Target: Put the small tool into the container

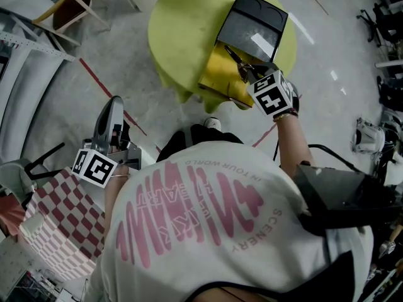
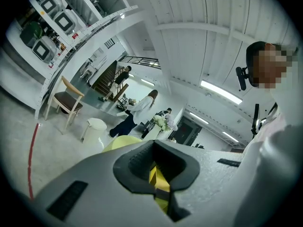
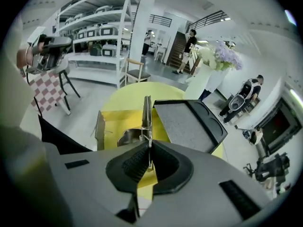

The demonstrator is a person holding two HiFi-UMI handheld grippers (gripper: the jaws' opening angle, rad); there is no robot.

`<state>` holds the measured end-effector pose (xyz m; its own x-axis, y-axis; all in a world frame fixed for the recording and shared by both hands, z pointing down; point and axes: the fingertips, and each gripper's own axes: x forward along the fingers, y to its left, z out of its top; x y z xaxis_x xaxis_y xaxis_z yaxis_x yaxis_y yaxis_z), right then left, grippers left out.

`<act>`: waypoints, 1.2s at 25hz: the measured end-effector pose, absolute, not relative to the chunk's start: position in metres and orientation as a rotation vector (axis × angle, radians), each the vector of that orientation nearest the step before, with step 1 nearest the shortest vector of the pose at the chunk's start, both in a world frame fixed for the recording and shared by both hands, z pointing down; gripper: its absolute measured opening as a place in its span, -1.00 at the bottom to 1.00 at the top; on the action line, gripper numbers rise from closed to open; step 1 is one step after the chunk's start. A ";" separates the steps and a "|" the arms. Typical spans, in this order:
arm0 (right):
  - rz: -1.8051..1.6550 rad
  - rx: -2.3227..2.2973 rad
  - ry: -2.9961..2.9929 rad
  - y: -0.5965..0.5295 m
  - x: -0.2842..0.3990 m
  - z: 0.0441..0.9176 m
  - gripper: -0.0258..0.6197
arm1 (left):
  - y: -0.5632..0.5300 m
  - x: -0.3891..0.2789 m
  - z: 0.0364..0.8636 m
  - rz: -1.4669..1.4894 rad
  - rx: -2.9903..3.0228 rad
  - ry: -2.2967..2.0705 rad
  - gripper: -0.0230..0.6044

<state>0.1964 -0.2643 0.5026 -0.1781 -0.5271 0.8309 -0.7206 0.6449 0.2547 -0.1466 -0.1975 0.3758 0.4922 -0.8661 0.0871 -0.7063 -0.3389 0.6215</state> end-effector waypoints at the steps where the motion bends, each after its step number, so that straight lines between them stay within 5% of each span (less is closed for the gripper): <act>1: 0.213 0.974 -1.829 -0.265 0.195 0.504 -0.90 | -0.198 -0.148 0.376 -0.346 2.134 -1.291 -0.90; 30: -0.018 0.747 -1.602 -0.279 0.175 0.545 -0.90 | -0.193 -0.183 0.383 -0.366 2.069 -1.403 -0.90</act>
